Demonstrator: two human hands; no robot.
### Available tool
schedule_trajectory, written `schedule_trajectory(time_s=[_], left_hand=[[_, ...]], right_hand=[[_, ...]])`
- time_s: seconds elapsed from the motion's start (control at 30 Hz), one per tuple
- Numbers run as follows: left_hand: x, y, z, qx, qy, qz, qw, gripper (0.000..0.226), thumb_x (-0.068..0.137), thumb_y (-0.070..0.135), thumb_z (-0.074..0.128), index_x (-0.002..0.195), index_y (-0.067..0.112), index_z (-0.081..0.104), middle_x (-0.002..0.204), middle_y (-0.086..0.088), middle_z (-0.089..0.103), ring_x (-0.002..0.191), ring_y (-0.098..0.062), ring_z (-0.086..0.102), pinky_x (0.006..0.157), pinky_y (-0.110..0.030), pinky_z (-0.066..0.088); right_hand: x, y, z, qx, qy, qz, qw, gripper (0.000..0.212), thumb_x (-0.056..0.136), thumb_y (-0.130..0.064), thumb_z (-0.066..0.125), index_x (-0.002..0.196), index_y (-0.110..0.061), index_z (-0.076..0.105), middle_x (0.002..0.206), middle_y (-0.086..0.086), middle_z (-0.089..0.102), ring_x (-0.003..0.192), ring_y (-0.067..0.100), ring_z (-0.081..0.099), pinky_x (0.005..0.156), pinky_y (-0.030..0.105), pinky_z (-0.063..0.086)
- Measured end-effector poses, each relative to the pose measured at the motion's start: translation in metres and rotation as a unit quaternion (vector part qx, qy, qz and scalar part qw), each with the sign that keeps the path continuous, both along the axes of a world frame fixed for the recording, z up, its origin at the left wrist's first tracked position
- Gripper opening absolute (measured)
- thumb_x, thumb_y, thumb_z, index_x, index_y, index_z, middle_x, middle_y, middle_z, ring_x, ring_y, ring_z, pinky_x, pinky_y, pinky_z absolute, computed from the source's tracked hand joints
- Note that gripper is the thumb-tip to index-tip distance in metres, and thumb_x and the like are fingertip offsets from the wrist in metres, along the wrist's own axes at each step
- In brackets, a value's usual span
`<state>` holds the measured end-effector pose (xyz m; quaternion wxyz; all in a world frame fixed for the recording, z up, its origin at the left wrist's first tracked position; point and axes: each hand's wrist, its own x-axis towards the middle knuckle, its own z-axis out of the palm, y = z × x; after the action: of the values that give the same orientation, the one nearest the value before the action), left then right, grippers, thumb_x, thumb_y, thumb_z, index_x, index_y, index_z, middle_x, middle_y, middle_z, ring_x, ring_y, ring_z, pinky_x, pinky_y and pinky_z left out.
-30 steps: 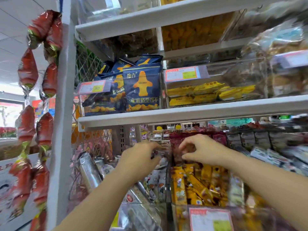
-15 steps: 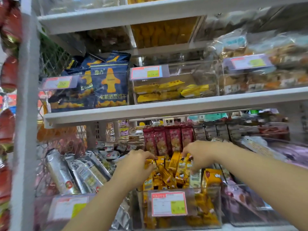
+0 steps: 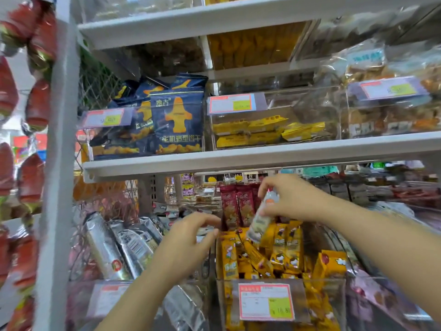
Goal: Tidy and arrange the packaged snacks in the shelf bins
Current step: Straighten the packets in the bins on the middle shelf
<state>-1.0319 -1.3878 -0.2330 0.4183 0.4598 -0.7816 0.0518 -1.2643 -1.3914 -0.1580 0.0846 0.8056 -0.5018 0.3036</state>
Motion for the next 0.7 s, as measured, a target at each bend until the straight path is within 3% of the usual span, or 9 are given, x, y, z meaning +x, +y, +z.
schedule_trajectory(time_s=[0.07, 0.17, 0.3, 0.4, 0.47, 0.53, 0.6, 0.63, 0.7], left_hand=[[0.016, -0.001, 0.003, -0.030, 0.036, 0.018, 0.999, 0.017, 0.092, 0.028, 0.058, 0.105, 0.038, 0.062, 0.101, 0.029, 0.059, 0.097, 0.010, 0.055, 0.085, -0.018, 0.046], [0.039, 0.001, 0.006, -0.053, 0.031, 0.070, 0.996, 0.019, 0.093, 0.025, 0.057, 0.109, 0.033, 0.064, 0.100, 0.023, 0.062, 0.093, 0.004, 0.058, 0.081, -0.023, 0.049], [0.066, 0.007, 0.004, -0.081, 0.003, 0.121, 0.989, 0.021, 0.093, 0.027, 0.056, 0.111, 0.034, 0.063, 0.098, 0.024, 0.059, 0.084, -0.001, 0.057, 0.074, -0.023, 0.048], [0.079, 0.007, -0.001, -0.083, -0.015, 0.137, 0.987, 0.019, 0.093, 0.030, 0.055, 0.109, 0.034, 0.064, 0.097, 0.021, 0.062, 0.088, -0.005, 0.059, 0.077, -0.028, 0.050], [0.083, 0.005, -0.004, -0.091, -0.019, 0.134, 0.987, 0.021, 0.093, 0.030, 0.056, 0.111, 0.034, 0.064, 0.098, 0.021, 0.062, 0.091, -0.003, 0.058, 0.084, -0.028, 0.048], [0.083, 0.003, -0.007, -0.102, -0.019, 0.129, 0.986, 0.021, 0.092, 0.028, 0.056, 0.111, 0.033, 0.065, 0.098, 0.021, 0.062, 0.093, -0.004, 0.057, 0.088, -0.030, 0.047], [0.082, -0.001, -0.009, -0.113, -0.025, 0.131, 0.985, 0.020, 0.091, 0.028, 0.058, 0.109, 0.034, 0.065, 0.097, 0.021, 0.063, 0.093, -0.005, 0.056, 0.088, -0.034, 0.046], [0.083, -0.003, -0.010, -0.118, -0.028, 0.135, 0.983, 0.019, 0.091, 0.028, 0.059, 0.108, 0.035, 0.065, 0.097, 0.021, 0.064, 0.093, -0.006, 0.057, 0.088, -0.034, 0.046], [0.083, -0.007, -0.013, -0.130, -0.034, 0.139, 0.981, 0.018, 0.090, 0.030, 0.059, 0.106, 0.036, 0.066, 0.096, 0.022, 0.065, 0.093, -0.008, 0.058, 0.088, -0.035, 0.045]], right_hand=[[0.021, -0.002, 0.000, -0.065, -0.074, -0.008, 0.995, 0.022, 0.075, -0.036, 0.074, 0.091, -0.029, 0.060, 0.095, -0.008, 0.055, 0.090, 0.012, 0.052, 0.071, 0.030, 0.043], [0.051, -0.013, -0.007, -0.084, -0.144, -0.007, 0.986, 0.022, 0.075, -0.042, 0.074, 0.087, -0.032, 0.057, 0.092, -0.009, 0.056, 0.088, 0.013, 0.051, 0.071, 0.032, 0.046], [0.076, -0.036, -0.019, -0.110, -0.251, 0.005, 0.962, 0.014, 0.081, -0.022, 0.072, 0.079, -0.022, 0.058, 0.083, -0.004, 0.055, 0.084, 0.016, 0.053, 0.062, 0.027, 0.038], [0.087, -0.056, -0.024, -0.098, -0.248, -0.064, 0.962, 0.040, 0.087, -0.013, 0.064, 0.058, -0.023, 0.038, 0.063, -0.005, 0.043, 0.069, 0.022, 0.052, 0.047, 0.024, 0.028], [0.095, -0.069, -0.027, -0.054, -0.220, -0.099, 0.969, 0.041, 0.090, -0.014, 0.060, 0.057, -0.018, 0.036, 0.060, -0.002, 0.040, 0.067, 0.025, 0.052, 0.047, 0.027, 0.028], [0.104, -0.080, -0.029, -0.008, -0.179, -0.100, 0.979, 0.033, 0.091, -0.014, 0.058, 0.061, -0.012, 0.046, 0.061, 0.000, 0.046, 0.067, 0.023, 0.052, 0.050, 0.026, 0.033], [0.110, -0.089, -0.031, 0.038, -0.149, -0.078, 0.985, 0.013, 0.092, -0.018, 0.057, 0.086, -0.009, 0.065, 0.079, 0.005, 0.061, 0.075, 0.023, 0.057, 0.059, 0.025, 0.040], [0.113, -0.092, -0.032, 0.052, -0.144, -0.070, 0.986, 0.017, 0.092, -0.023, 0.058, 0.101, -0.011, 0.067, 0.093, 0.007, 0.065, 0.080, 0.023, 0.059, 0.063, 0.025, 0.043], [0.115, -0.095, -0.032, 0.072, -0.130, -0.060, 0.987, 0.027, 0.091, -0.032, 0.061, 0.111, -0.016, 0.066, 0.108, 0.004, 0.065, 0.089, 0.022, 0.061, 0.067, 0.025, 0.045]])
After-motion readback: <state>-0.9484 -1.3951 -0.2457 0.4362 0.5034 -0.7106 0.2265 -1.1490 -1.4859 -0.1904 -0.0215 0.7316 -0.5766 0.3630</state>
